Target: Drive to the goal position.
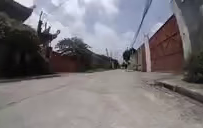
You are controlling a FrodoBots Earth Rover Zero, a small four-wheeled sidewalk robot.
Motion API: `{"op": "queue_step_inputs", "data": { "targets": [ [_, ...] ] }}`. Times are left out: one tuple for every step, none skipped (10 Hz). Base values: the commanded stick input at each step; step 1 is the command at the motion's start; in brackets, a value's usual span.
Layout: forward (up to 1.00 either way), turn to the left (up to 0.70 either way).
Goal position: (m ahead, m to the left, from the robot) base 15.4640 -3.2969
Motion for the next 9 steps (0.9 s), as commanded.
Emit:
{"op": "queue_step_inputs", "data": {
  "targets": [
    [0.5,-0.49],
    [0.5,-0.49],
    [0.5,-0.49],
    [0.5,-0.49],
    [0.5,-0.49],
    [0.5,-0.09],
    [0.5,0.01],
    [0.5,0.01],
    [0.5,0.01]
  ]
}}
